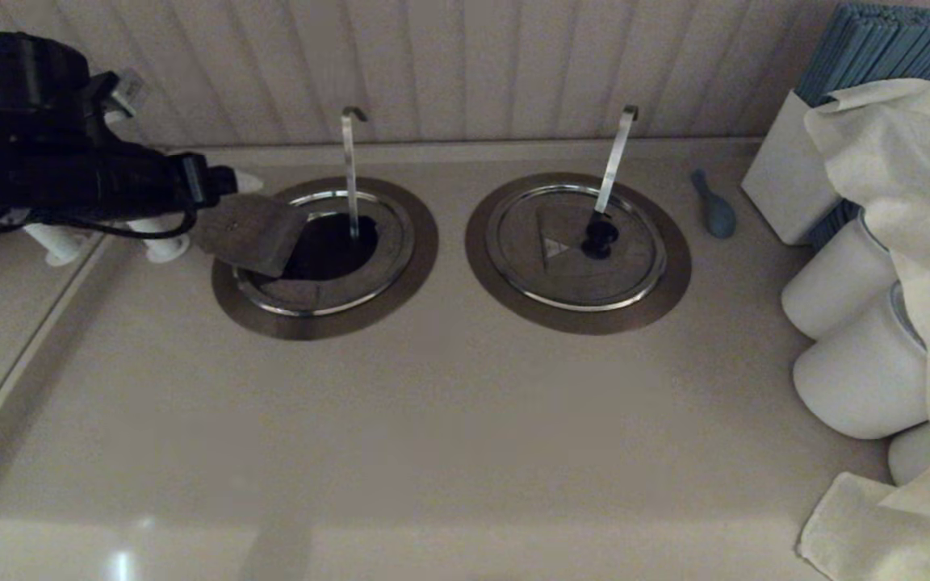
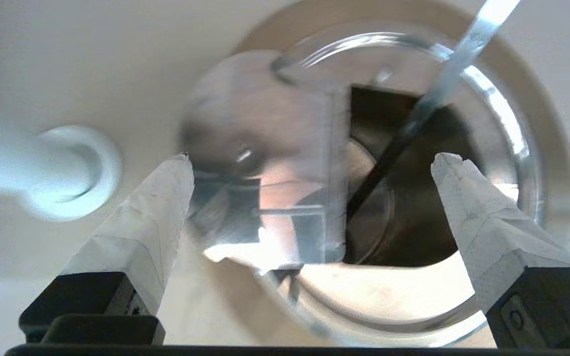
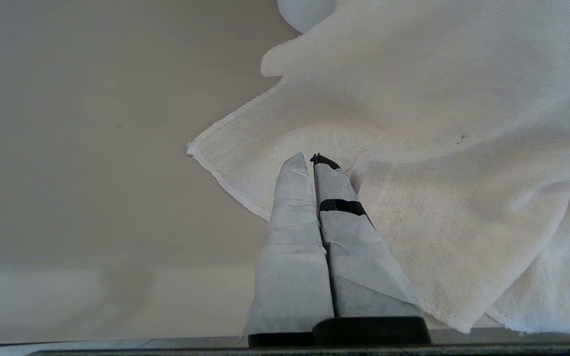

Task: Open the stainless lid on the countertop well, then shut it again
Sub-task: Close the lid

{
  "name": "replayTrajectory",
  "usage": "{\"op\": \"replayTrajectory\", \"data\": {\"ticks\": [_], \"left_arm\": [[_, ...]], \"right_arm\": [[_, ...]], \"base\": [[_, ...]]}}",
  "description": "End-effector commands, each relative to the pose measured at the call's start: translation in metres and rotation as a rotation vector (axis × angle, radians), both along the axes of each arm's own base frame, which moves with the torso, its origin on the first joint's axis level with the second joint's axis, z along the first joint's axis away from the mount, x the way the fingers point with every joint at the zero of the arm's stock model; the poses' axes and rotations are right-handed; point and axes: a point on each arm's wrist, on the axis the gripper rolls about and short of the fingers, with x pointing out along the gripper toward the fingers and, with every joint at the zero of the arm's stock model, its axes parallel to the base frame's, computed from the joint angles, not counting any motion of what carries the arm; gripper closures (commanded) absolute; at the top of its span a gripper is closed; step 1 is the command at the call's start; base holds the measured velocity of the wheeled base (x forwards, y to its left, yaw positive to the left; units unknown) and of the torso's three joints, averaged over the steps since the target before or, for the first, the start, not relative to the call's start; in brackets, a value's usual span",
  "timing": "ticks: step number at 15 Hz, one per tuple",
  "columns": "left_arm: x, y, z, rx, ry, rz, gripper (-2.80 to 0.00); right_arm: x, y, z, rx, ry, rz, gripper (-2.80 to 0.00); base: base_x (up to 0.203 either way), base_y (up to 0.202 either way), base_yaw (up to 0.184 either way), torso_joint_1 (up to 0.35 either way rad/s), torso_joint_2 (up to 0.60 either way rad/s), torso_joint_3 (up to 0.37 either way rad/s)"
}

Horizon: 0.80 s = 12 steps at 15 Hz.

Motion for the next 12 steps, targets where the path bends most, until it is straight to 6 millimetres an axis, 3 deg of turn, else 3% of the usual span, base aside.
{"op": "replayTrajectory", "data": {"ticks": [1,5,7,12], "left_arm": [[-0.011,0.004,0.003,0.004,-0.003,0.011,-2.80],[-0.023,0.006,0.000,0.025,0.018,0.013,-2.80],[-0.017,0.009,-0.007,0.025,0.040,0.023,-2.80],[-0.003,0.042,-0.026,-0.010,0.087,0.030,-2.80]], "right_arm": [[0.000,0.000,0.000,0.000,0.000,0.000,0.00],[0.000,0.000,0.000,0.000,0.000,0.001,0.00],[0.000,0.000,0.000,0.000,0.000,-0.001,0.00],[0.000,0.000,0.000,0.000,0.000,0.000,0.00]], "base": [[0.000,0.000,0.000,0.000,0.00,0.000],[0.000,0.000,0.000,0.000,0.00,0.000],[0.000,0.000,0.000,0.000,0.00,0.000],[0.000,0.000,0.000,0.000,0.00,0.000]]}}
